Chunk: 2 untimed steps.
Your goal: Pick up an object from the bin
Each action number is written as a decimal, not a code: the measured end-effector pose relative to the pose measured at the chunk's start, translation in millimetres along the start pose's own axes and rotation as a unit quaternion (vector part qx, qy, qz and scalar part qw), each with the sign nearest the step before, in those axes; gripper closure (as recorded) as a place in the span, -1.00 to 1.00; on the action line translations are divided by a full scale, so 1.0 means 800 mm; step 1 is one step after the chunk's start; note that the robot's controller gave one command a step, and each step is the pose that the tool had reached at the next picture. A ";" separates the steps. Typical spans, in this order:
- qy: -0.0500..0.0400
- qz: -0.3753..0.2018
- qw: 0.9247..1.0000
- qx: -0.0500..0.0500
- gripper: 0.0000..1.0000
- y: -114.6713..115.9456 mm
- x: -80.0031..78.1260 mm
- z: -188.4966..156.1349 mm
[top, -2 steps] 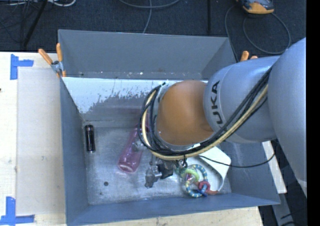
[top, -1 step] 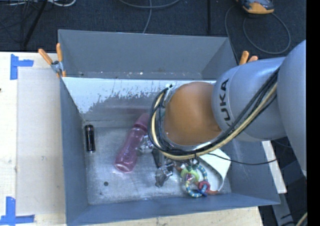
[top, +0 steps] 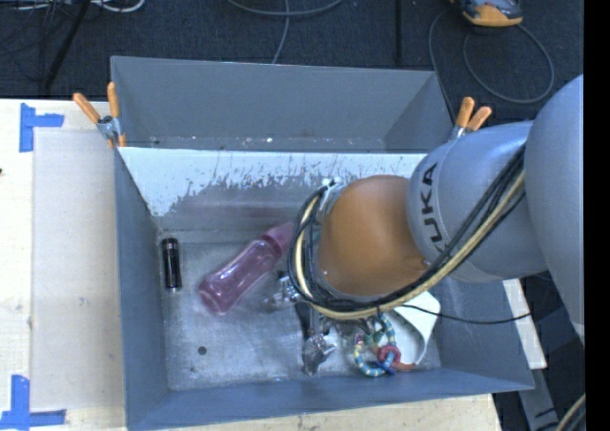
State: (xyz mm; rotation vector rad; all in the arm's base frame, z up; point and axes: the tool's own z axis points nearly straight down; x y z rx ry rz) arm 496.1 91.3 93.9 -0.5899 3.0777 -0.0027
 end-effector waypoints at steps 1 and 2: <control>0.004 -0.137 0.991 -0.003 -1.00 -0.006 0.003 -0.004; 0.004 -0.219 0.976 -0.003 -1.00 -0.019 0.005 -0.031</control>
Offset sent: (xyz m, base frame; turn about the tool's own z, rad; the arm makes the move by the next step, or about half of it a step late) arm 0.0048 -0.0405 0.0810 0.1159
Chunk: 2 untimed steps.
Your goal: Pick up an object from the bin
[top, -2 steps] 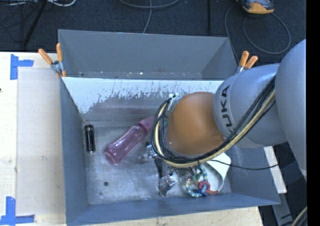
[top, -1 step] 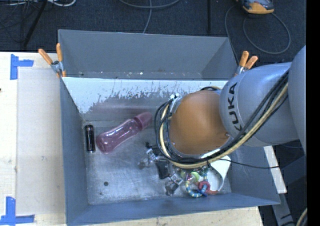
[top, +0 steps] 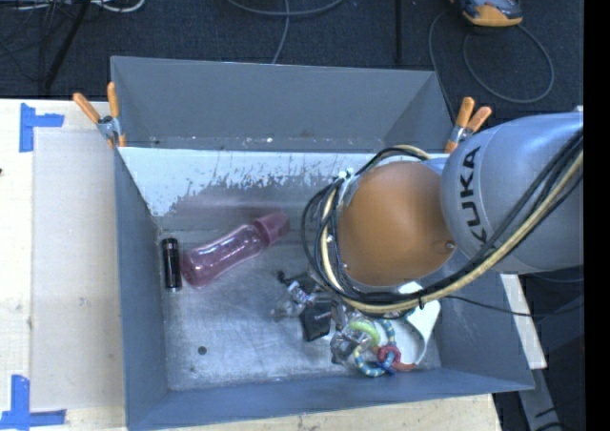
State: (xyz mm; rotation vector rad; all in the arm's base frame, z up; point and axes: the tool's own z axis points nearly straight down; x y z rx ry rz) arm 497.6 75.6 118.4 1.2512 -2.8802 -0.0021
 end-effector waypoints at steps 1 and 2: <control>-0.001 0.075 0.997 0.000 -1.00 -0.052 0.038 0.031; -0.004 -0.051 0.999 0.003 1.00 -0.051 0.030 0.056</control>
Offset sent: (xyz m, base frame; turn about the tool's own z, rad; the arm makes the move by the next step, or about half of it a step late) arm 0.0106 -0.0477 -0.0484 -0.1067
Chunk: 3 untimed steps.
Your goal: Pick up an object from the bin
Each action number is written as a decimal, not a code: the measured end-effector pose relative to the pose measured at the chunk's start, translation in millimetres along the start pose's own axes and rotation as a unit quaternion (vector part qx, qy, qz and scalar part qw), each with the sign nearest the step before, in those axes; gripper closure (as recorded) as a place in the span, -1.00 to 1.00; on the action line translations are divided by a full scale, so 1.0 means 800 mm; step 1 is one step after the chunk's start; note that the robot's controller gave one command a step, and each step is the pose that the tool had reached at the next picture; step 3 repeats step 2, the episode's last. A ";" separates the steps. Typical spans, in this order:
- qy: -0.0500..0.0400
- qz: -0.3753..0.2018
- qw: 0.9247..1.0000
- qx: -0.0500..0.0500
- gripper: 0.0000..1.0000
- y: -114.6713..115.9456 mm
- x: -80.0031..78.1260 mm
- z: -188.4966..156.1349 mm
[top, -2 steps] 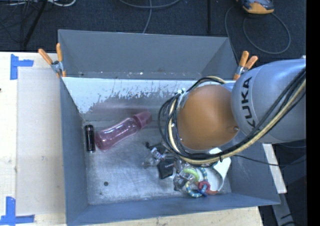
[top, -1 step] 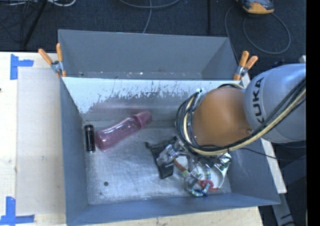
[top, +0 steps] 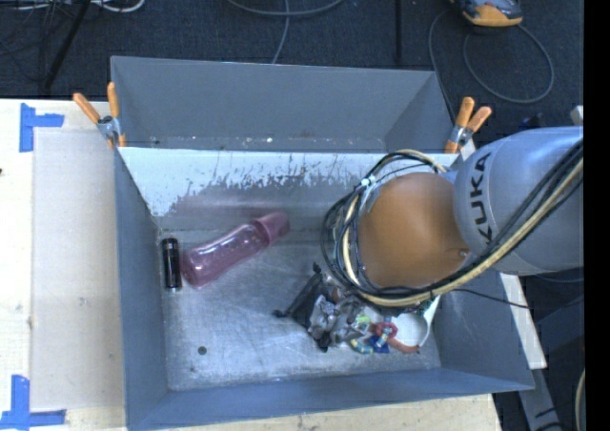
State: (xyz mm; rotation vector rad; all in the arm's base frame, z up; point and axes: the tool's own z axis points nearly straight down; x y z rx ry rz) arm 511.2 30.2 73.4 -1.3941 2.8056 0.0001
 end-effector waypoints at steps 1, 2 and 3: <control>0.000 0.001 1.000 0.000 1.00 0.000 0.000 0.000; 0.001 -0.008 1.000 0.000 1.00 0.046 -0.023 -0.214; 0.001 -0.008 1.000 0.000 1.00 0.046 -0.023 -0.214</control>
Offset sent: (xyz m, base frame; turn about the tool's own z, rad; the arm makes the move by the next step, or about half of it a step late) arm -0.0205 0.0341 0.1679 -0.0194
